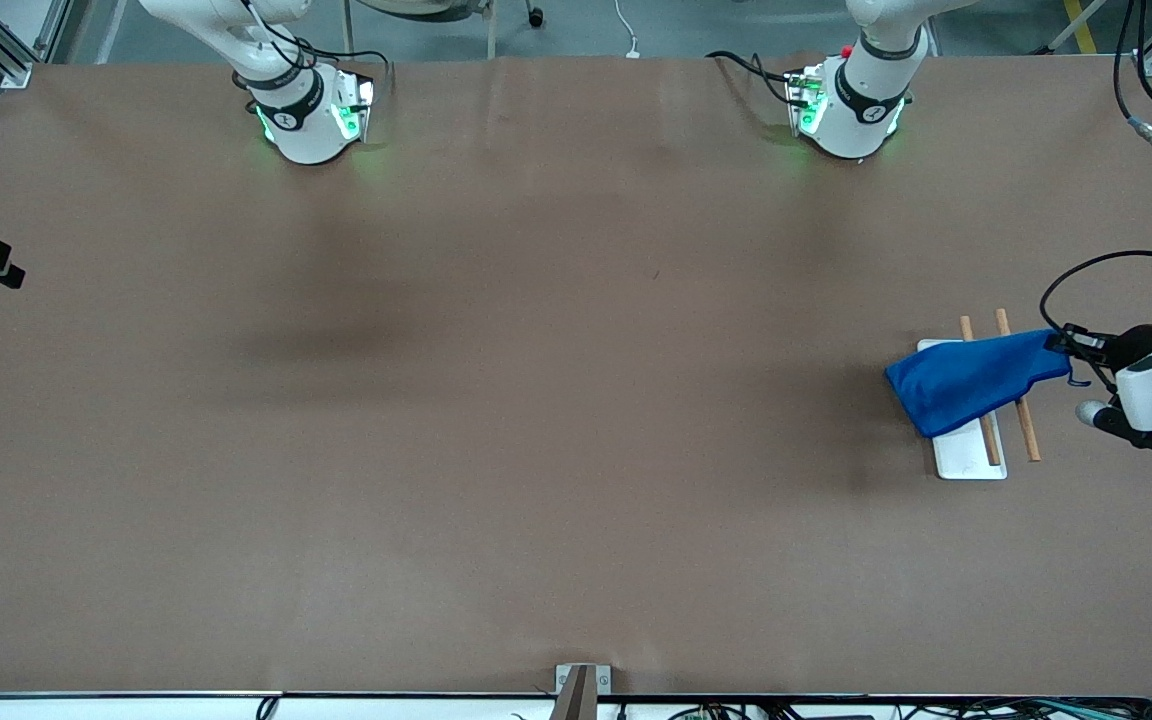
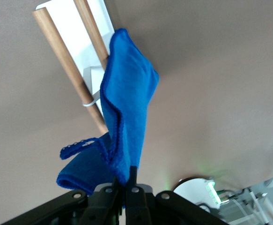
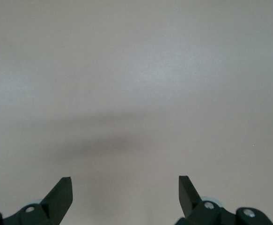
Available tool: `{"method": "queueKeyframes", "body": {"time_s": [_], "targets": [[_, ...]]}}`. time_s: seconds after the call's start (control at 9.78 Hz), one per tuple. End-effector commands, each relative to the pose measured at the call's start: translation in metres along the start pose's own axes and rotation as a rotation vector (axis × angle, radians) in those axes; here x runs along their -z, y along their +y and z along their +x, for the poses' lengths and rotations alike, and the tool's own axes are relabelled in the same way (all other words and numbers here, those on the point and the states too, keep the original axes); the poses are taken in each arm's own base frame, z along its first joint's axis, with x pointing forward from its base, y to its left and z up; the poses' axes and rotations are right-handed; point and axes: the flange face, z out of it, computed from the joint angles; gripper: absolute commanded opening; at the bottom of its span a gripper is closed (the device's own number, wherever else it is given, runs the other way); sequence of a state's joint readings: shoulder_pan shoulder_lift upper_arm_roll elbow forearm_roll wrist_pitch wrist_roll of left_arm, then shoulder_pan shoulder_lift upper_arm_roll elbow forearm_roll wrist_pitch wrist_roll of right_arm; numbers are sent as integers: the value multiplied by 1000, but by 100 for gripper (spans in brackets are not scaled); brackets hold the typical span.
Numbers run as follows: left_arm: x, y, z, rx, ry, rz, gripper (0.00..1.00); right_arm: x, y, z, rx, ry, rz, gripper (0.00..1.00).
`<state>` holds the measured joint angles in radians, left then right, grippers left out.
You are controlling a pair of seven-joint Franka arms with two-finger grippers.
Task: Right arm passes towel to left arm to hang
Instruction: 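Drape the towel over the wooden dowels with the left gripper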
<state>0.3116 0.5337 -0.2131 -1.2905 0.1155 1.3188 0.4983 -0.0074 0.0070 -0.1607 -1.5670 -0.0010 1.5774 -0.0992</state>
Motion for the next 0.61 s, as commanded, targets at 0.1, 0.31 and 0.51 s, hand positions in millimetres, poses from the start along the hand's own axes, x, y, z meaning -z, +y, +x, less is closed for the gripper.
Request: {"method": "queueKeyframes", "body": {"time_s": [0.1,0.31,0.51], "targets": [[-11,-12,13,-71,1,60,0,11,-3,-5,-14,26,-18,100],[-5,-20,17,-81,55,95,0,10,-12,-7,13,8,-15,100],[1,-33,14,-66,96,110,0,6,-15,-7,20,-6,-12,100]]}}
